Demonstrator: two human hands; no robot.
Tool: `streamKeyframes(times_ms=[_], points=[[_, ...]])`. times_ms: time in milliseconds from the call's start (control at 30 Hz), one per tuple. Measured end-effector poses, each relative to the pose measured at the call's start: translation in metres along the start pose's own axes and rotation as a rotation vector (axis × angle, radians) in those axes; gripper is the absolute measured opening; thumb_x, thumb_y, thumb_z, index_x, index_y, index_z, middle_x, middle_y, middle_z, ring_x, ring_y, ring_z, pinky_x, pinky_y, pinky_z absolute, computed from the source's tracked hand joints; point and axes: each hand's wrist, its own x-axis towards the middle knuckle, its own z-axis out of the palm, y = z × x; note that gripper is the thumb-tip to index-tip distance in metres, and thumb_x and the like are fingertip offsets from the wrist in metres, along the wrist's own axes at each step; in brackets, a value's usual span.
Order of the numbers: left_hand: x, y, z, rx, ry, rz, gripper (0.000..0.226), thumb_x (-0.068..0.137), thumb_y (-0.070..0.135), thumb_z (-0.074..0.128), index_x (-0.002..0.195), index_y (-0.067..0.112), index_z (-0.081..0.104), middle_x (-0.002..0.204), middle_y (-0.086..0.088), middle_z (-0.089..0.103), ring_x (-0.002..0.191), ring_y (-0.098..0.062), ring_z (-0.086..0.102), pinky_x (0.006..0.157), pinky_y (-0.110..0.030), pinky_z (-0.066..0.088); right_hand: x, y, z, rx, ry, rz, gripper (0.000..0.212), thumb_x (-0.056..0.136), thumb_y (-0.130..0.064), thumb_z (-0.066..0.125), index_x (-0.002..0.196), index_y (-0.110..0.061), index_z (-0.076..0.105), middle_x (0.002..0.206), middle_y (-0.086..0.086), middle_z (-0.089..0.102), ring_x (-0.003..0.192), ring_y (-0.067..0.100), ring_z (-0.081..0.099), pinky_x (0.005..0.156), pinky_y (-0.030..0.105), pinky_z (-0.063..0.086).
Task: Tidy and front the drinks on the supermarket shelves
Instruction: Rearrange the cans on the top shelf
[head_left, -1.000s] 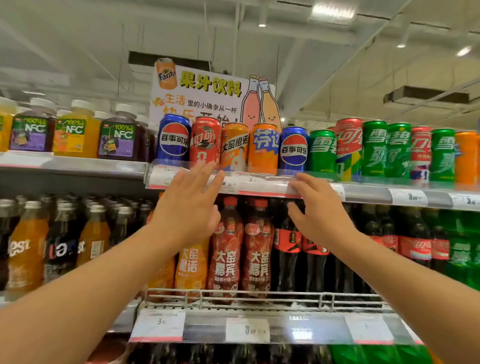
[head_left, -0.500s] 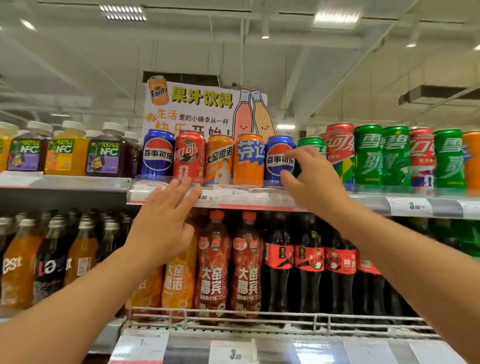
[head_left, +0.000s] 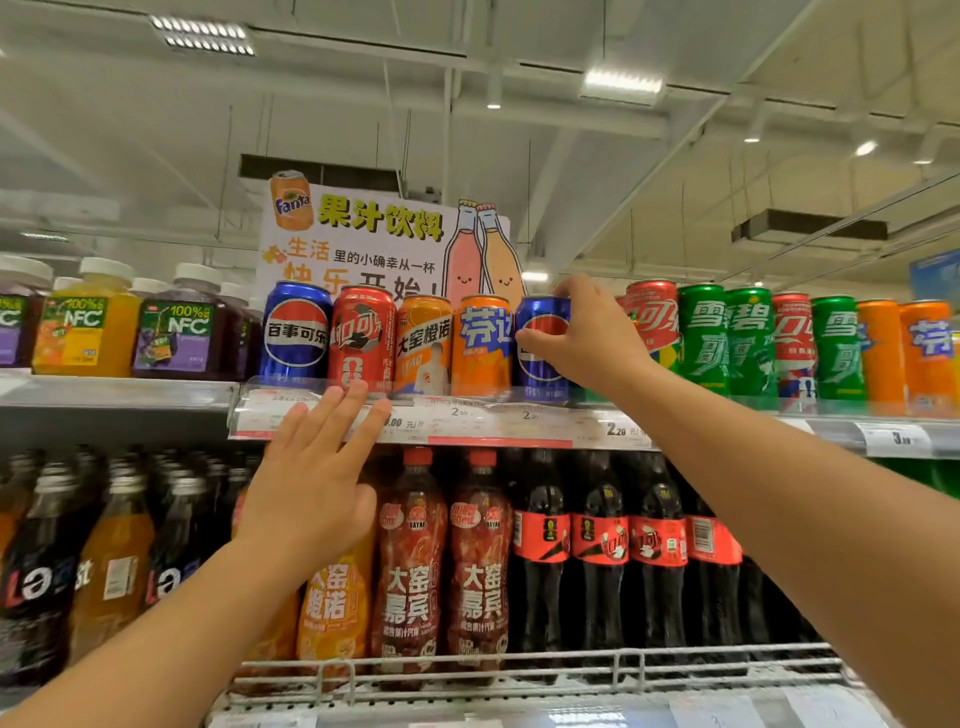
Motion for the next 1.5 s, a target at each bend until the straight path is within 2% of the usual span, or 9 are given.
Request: streamKeyframes(times_ms=[233,533,667,800,900,1000,1133,1233,1500], points=[[0.001,-0.001,0.003,0.030,-0.013,-0.010,0.081,0.082,0.038,0.033,0.153,0.029,-0.005,0.162,0.000,-0.009,0.147,-0.019,-0.013,0.115,-0.036,-0.017,-0.007,-0.007,-0.005,0.098,0.047,0.023,0.052,0.077,-0.044,0.080,0.105,-0.029,0.039,0.081,-0.017,0.049,0.069,0.003,0.055,0.052,0.020,0.045],[0.002,-0.003,-0.002,0.013,-0.077,-0.017,0.084,0.087,0.039,0.039,0.151,0.032,-0.014,0.160,0.003,-0.021,0.145,-0.016,-0.022,0.117,-0.037,-0.015,-0.023,-0.018,-0.030,0.280,0.165,-0.055,0.081,0.077,-0.035,0.080,0.143,-0.018,0.037,0.125,-0.001,0.057,0.104,0.016,0.058,0.078,0.021,0.053],[0.007,0.003,-0.013,-0.070,-0.128,-0.040,0.083,0.085,0.045,0.044,0.154,0.031,0.001,0.162,0.001,-0.008,0.148,-0.018,-0.011,0.120,-0.040,-0.005,-0.049,-0.035,-0.043,0.305,0.139,-0.079,0.064,0.077,-0.036,0.080,0.133,-0.022,0.051,0.101,-0.017,0.054,0.082,-0.004,0.056,0.054,0.000,0.040],[0.013,0.021,-0.039,-0.428,-0.094,-0.125,0.077,0.084,0.053,0.052,0.151,0.025,0.025,0.157,0.001,0.026,0.143,-0.018,0.023,0.115,-0.039,0.022,-0.080,-0.045,-0.036,0.448,0.009,-0.039,0.041,0.074,-0.032,0.084,0.088,-0.044,0.047,0.087,-0.023,0.058,0.078,-0.022,0.056,0.055,0.002,0.044],[0.011,0.053,-0.060,-0.743,-0.112,-0.096,0.094,0.070,0.070,0.059,0.148,0.037,0.020,0.147,0.013,0.032,0.134,-0.009,0.032,0.104,-0.033,0.035,-0.098,-0.052,-0.026,0.494,-0.038,-0.009,0.045,0.072,-0.033,0.085,0.095,-0.043,0.049,0.090,-0.022,0.061,0.080,-0.017,0.060,0.060,0.010,0.052],[0.009,0.082,-0.071,-0.973,-0.111,-0.040,0.070,0.062,0.065,0.073,0.120,0.064,0.032,0.125,0.028,0.048,0.107,0.016,0.048,0.083,-0.010,0.044,-0.112,-0.062,-0.019,0.506,-0.034,-0.020,0.048,0.069,-0.034,0.087,0.095,-0.044,0.048,0.092,-0.027,0.058,0.083,-0.015,0.060,0.068,0.010,0.054],[0.003,0.079,-0.071,-1.105,-0.044,-0.124,0.067,0.059,0.044,0.087,0.113,0.045,0.046,0.100,0.021,0.064,0.086,0.005,0.063,0.065,-0.011,0.049,-0.124,-0.076,-0.014,0.507,-0.063,0.001,0.062,0.066,-0.039,0.088,0.116,-0.034,0.051,0.101,-0.026,0.055,0.096,0.000,0.061,0.084,0.023,0.055],[-0.003,0.065,-0.071,-1.092,-0.012,-0.125,0.063,0.059,0.034,0.088,0.109,0.046,0.052,0.094,0.025,0.064,0.086,0.007,0.061,0.067,-0.011,0.049,-0.131,-0.085,-0.008,0.471,-0.075,-0.028,0.060,0.065,-0.039,0.088,0.111,-0.037,0.050,0.100,-0.028,0.055,0.095,-0.008,0.057,0.079,0.014,0.049],[-0.011,0.020,-0.068,-1.072,-0.010,-0.154,0.052,0.052,0.052,0.080,0.098,0.036,0.062,0.086,0.021,0.070,0.077,0.001,0.067,0.062,-0.019,0.056,-0.121,-0.109,0.007,0.375,-0.167,-0.071,0.059,0.067,-0.054,0.081,0.112,-0.038,0.047,0.094,-0.031,0.051,0.082,-0.027,0.049,0.062,-0.003,0.038]])
